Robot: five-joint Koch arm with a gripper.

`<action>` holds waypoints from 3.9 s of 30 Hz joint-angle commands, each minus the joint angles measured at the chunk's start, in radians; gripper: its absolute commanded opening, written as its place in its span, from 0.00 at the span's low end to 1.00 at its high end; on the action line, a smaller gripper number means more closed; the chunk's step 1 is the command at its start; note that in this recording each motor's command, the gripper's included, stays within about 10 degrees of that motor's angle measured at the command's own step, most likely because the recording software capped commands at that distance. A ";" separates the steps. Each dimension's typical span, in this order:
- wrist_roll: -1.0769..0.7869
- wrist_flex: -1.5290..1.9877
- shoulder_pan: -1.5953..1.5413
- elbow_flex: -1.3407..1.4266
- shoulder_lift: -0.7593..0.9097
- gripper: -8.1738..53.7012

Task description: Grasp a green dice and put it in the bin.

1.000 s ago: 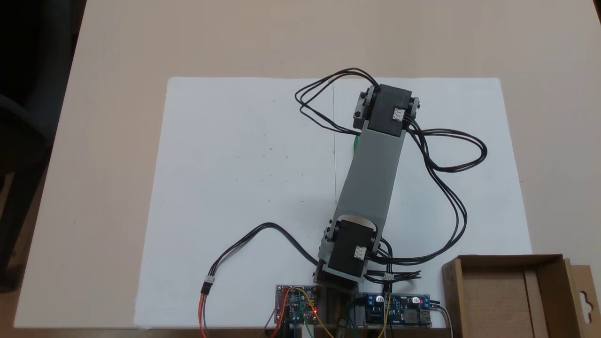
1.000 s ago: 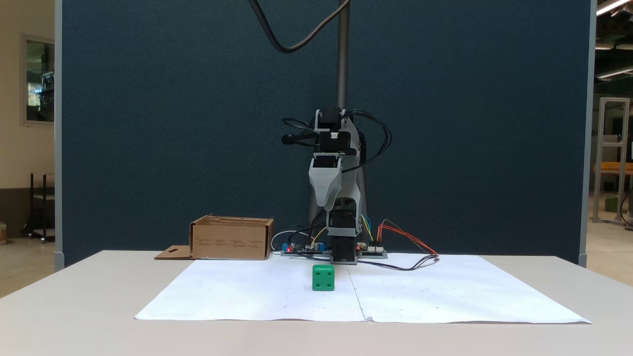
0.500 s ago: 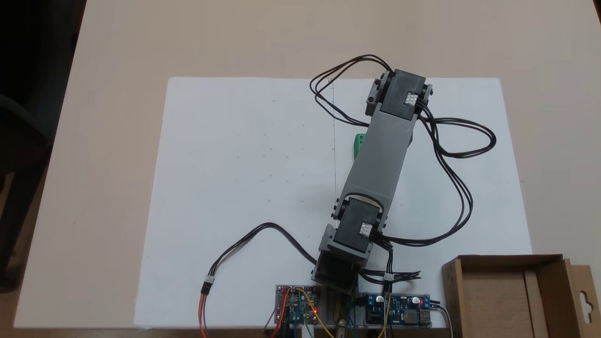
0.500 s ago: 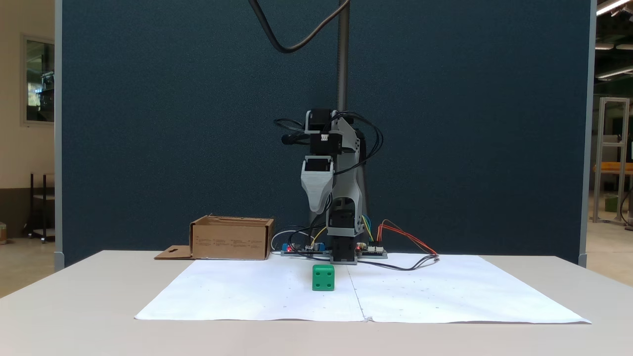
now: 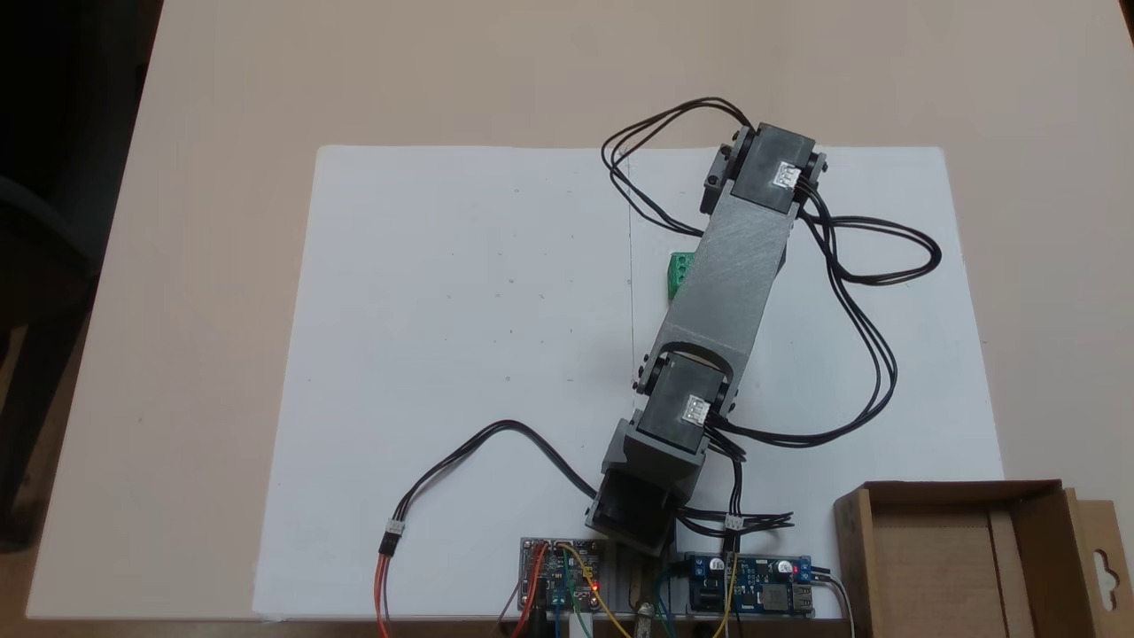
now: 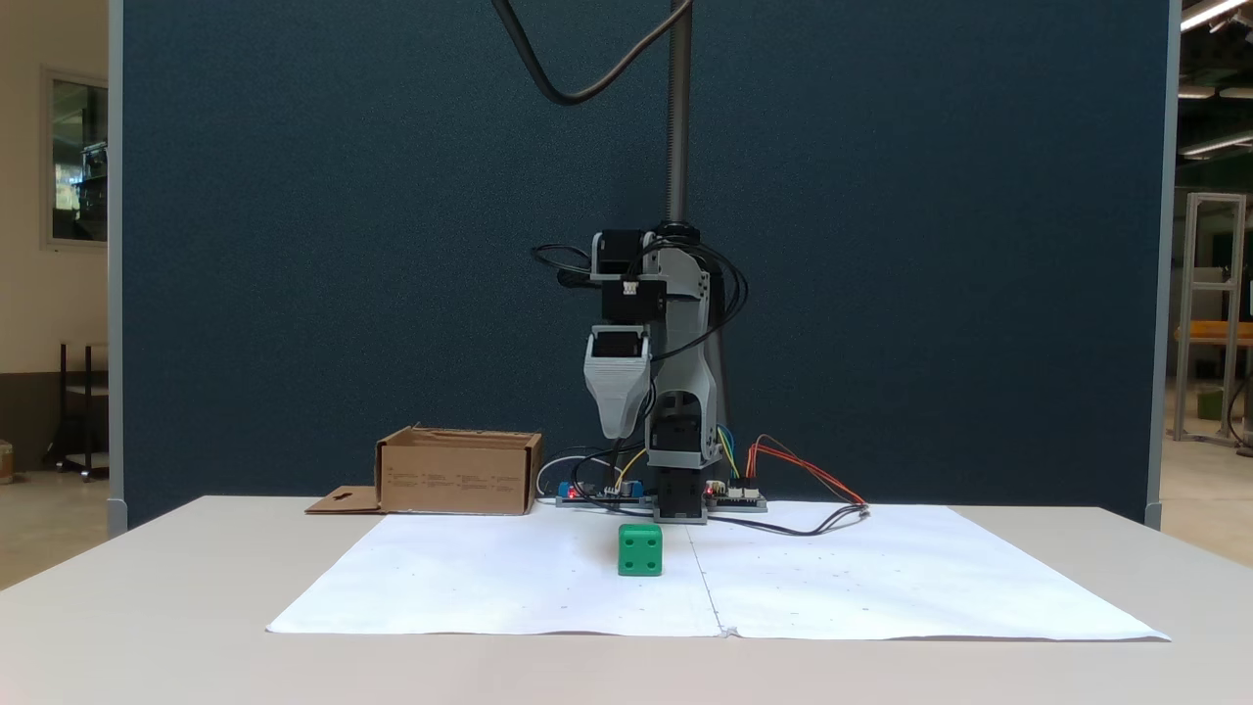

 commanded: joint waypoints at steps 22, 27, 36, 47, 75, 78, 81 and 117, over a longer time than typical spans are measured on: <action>0.043 -0.273 -0.057 0.175 -0.063 0.84; 0.048 -0.302 -0.058 0.198 -0.064 0.83; 0.069 -0.328 -0.074 0.221 -0.066 0.83; 0.133 -0.436 -0.098 0.313 -0.084 0.83; 0.195 -0.560 -0.152 0.380 -0.173 0.81; 0.193 -0.574 -0.152 0.387 -0.176 0.80; 0.193 -0.574 -0.152 0.388 -0.184 0.80; 0.268 -0.257 -0.120 -0.013 -0.206 0.32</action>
